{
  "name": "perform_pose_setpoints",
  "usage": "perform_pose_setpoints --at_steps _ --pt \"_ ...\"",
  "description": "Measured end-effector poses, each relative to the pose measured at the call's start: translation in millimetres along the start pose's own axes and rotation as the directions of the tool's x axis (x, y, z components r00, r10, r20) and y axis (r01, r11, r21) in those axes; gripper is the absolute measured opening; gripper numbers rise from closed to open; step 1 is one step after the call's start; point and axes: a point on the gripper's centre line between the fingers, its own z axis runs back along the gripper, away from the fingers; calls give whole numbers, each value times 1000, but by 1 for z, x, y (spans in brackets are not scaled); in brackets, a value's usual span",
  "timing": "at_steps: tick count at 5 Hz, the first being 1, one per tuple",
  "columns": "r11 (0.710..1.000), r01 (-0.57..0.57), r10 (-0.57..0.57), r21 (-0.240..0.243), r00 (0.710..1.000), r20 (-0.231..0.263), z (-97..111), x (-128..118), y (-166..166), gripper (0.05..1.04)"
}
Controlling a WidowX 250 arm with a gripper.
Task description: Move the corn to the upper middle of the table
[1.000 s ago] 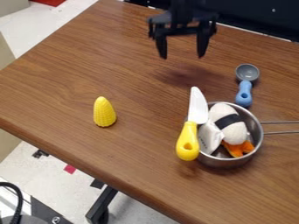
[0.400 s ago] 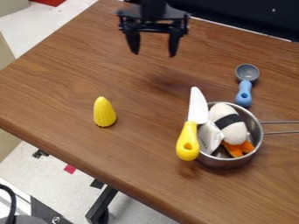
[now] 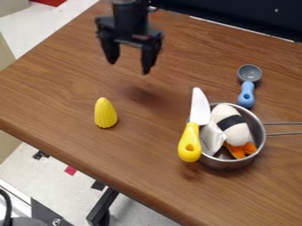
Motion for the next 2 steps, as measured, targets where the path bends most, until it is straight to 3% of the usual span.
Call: perform_pose_setpoints --at_steps 1,2 --pt "995 99 -99 -19 995 -10 -5 -15 10 1000" --pt "989 140 -142 -48 989 -51 -4 -24 16 1000"
